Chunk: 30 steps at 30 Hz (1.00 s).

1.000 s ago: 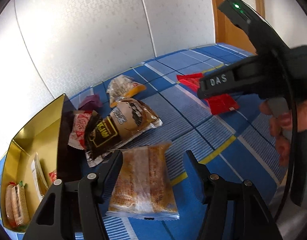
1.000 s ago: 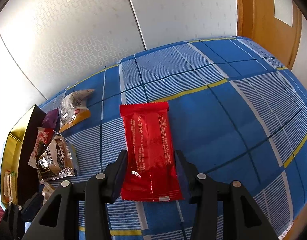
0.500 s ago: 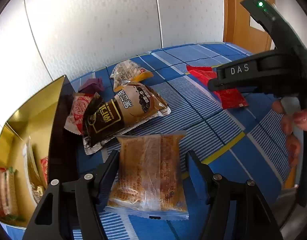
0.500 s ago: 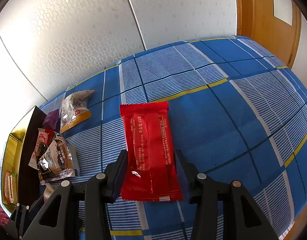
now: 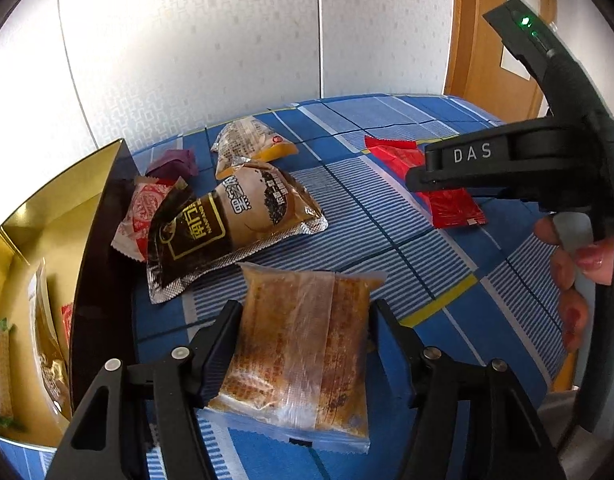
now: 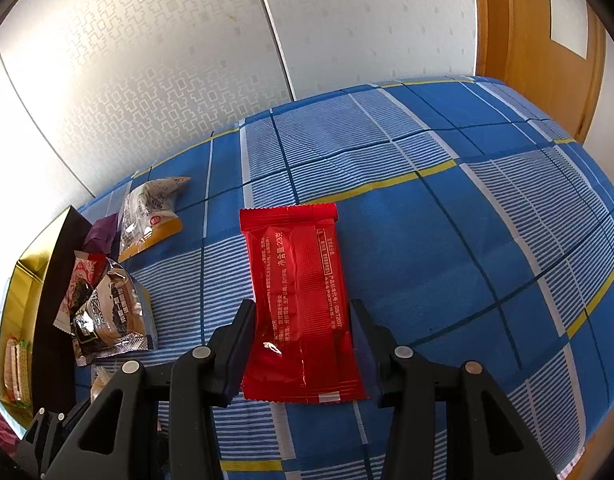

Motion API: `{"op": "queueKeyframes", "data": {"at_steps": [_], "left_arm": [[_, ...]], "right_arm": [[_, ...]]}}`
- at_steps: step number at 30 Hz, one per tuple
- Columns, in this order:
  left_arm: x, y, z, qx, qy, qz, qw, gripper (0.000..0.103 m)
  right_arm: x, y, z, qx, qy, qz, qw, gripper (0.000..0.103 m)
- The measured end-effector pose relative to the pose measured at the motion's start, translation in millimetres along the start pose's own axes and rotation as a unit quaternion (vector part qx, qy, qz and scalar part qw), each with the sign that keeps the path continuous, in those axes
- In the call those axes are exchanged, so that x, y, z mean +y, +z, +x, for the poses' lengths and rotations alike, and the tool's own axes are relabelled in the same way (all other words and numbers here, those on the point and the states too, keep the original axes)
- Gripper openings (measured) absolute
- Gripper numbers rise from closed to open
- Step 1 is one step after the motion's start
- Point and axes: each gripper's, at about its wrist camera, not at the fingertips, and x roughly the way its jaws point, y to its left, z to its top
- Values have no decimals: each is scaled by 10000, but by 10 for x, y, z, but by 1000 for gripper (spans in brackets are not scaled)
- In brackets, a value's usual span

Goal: Organize snacks
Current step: 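Release the pastry bag into the tray with the left gripper while the right holds the red pack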

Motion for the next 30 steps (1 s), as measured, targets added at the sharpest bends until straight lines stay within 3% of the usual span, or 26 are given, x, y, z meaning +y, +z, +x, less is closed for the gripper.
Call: {"op": "queueKeyframes", "data": {"at_steps": [2, 6, 21, 30], "left_arm": [[-17, -18, -27, -25, -59, 49, 10000, 59], [-80, -35, -50, -103, 19, 323, 9994, 58], [-76, -25, -83, -93, -109, 617, 9980, 58], [201, 140, -441, -525, -298, 698, 9957, 58]], "right_arm": [[1, -1, -1, -17, -15, -32, 10000, 47], [-8, -5, -6, -52, -42, -33, 10000, 45], [18, 6, 12, -151, -108, -44, 9998, 44], [46, -11, 13, -214, -225, -156, 9994, 44]]}}
